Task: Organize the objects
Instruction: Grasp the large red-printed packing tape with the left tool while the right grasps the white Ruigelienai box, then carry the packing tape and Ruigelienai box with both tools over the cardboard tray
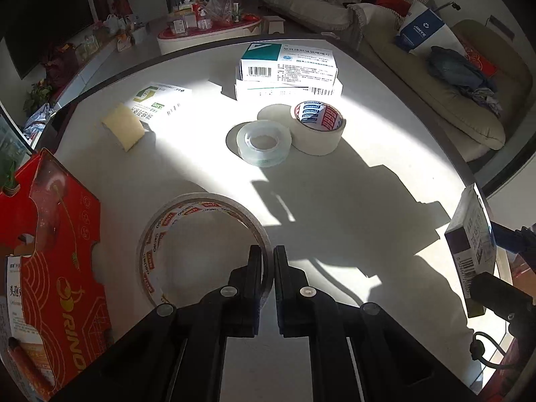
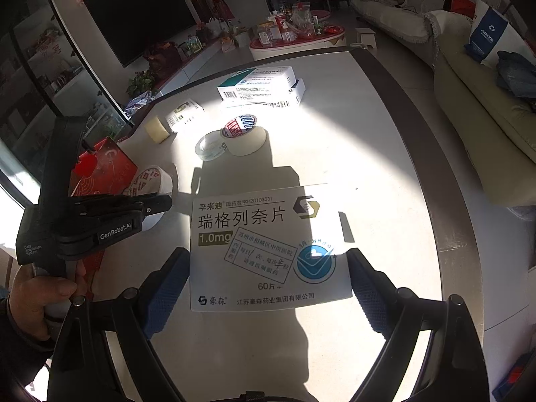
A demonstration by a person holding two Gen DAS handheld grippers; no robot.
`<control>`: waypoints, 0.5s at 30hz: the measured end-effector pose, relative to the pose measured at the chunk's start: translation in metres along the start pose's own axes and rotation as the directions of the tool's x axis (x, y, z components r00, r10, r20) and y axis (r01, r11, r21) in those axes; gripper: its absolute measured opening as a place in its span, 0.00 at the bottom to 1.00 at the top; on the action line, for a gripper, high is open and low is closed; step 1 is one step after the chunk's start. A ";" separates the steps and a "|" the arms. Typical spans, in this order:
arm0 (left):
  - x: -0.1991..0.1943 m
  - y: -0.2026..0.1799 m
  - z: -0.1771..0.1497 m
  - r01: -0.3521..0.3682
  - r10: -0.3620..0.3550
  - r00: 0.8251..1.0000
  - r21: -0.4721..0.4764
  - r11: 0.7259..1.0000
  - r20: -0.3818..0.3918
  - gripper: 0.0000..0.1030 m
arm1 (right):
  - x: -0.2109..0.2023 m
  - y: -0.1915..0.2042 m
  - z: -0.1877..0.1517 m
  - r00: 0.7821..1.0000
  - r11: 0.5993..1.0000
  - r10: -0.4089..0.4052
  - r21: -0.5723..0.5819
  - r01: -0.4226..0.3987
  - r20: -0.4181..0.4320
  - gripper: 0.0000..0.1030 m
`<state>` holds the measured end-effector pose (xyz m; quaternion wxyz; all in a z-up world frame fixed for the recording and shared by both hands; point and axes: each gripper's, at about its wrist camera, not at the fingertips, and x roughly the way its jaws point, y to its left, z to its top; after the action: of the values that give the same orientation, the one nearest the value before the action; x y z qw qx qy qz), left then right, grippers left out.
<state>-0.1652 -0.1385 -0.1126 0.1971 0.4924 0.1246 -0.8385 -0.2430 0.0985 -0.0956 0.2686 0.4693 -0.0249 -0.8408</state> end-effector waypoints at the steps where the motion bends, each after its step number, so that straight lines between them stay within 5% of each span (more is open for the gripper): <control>1: -0.008 -0.002 -0.005 0.006 -0.006 1.000 0.006 1.000 0.015 0.06 | -0.004 0.000 -0.003 1.000 1.000 0.001 0.008 -0.001 0.008 0.89; 15: -0.113 -0.017 -0.034 -0.020 0.008 0.987 0.076 0.997 0.161 0.06 | -0.069 0.043 -0.024 0.991 0.999 0.010 0.028 -0.014 0.131 0.89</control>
<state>-0.0973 -0.0862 -0.0303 0.1933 0.4313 0.0723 -0.8783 -0.1771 0.0995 -0.0427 0.2647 0.4168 -0.0577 -0.8677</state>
